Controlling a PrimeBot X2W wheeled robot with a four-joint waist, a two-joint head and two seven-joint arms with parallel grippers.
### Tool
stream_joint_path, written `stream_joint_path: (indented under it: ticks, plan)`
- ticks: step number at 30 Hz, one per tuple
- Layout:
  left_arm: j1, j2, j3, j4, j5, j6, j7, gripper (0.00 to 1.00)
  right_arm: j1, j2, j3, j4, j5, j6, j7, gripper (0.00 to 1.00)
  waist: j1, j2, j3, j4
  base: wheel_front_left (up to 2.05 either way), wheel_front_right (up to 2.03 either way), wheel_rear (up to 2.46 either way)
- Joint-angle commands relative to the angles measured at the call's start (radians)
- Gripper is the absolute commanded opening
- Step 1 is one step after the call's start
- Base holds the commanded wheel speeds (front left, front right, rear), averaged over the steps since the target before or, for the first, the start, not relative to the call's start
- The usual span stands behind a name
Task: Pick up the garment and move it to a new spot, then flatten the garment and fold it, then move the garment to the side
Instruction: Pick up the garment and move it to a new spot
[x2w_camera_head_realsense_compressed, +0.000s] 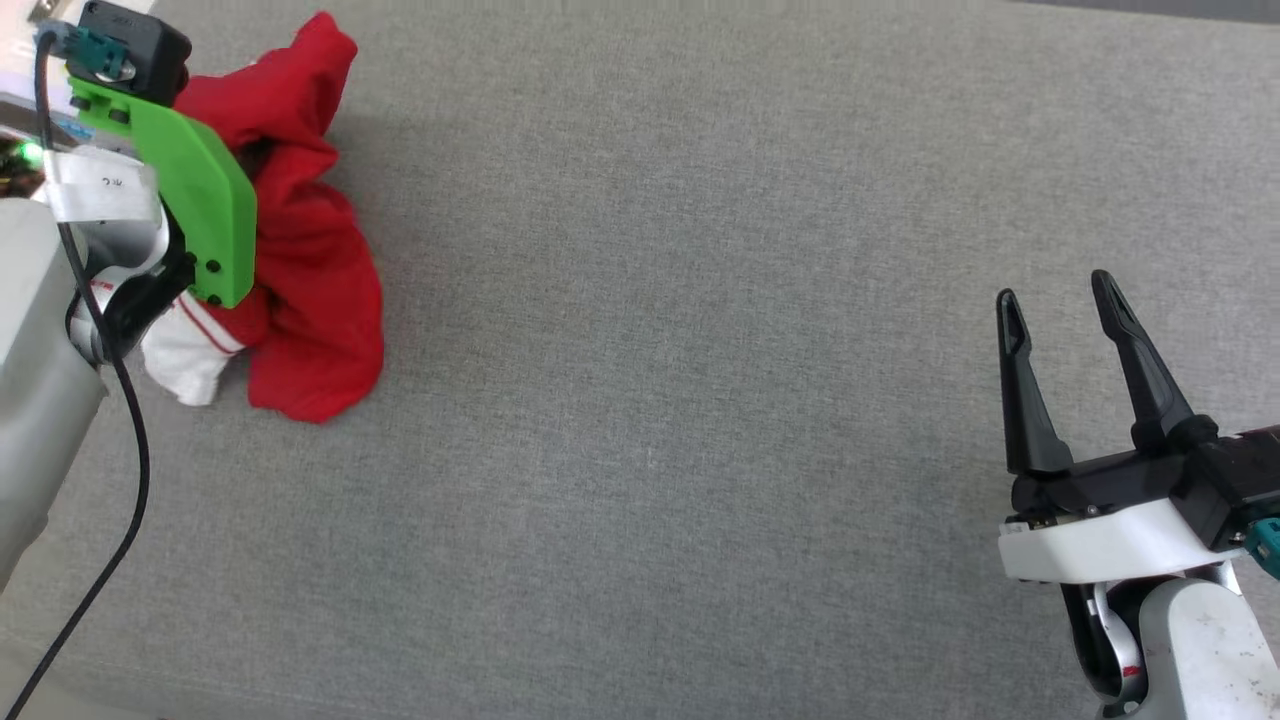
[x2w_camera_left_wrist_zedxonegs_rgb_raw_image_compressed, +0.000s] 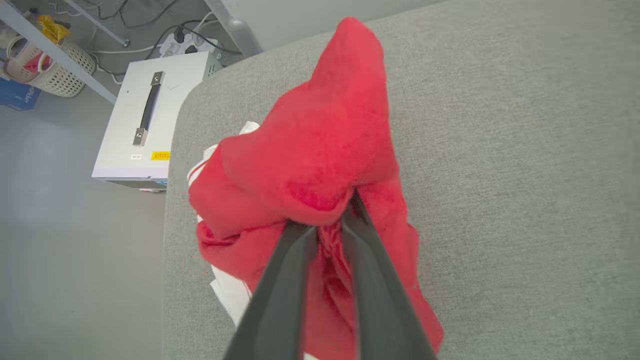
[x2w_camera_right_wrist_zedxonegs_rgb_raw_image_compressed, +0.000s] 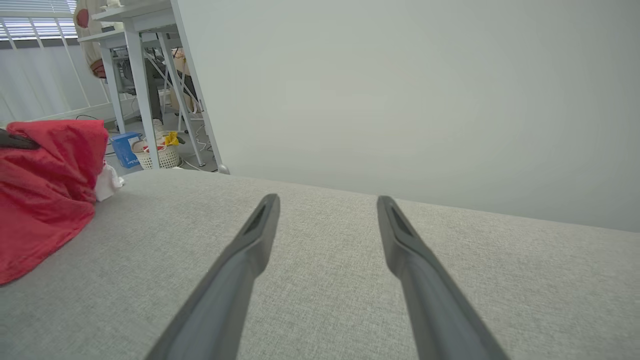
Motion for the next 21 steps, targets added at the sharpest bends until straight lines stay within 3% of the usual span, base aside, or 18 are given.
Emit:
stream_joint_path:
  ticks: [1,9,21]
  plan:
    - [-0.03,0.003,-0.01,-0.022,0.021,-0.003,-0.019,0.0,0.01,0.005,-0.003,0.002,0.009,-0.001,-0.005,1.0,0.0,0.0,-0.046,-0.022,0.0,0.0,0.0]
    - [-0.091,-0.054,-0.069,-0.136,0.074,-0.003,-0.057,0.0,0.048,0.024,-0.016,0.009,0.018,-0.001,-0.005,1.0,0.0,0.0,-0.113,-0.11,0.0,0.0,0.0]
    - [-0.14,-0.214,-0.194,-0.251,0.11,-0.003,-0.094,0.0,0.091,0.031,-0.064,0.005,0.046,-0.001,-0.005,1.0,0.0,0.0,-0.146,-0.267,0.0,0.0,0.0]
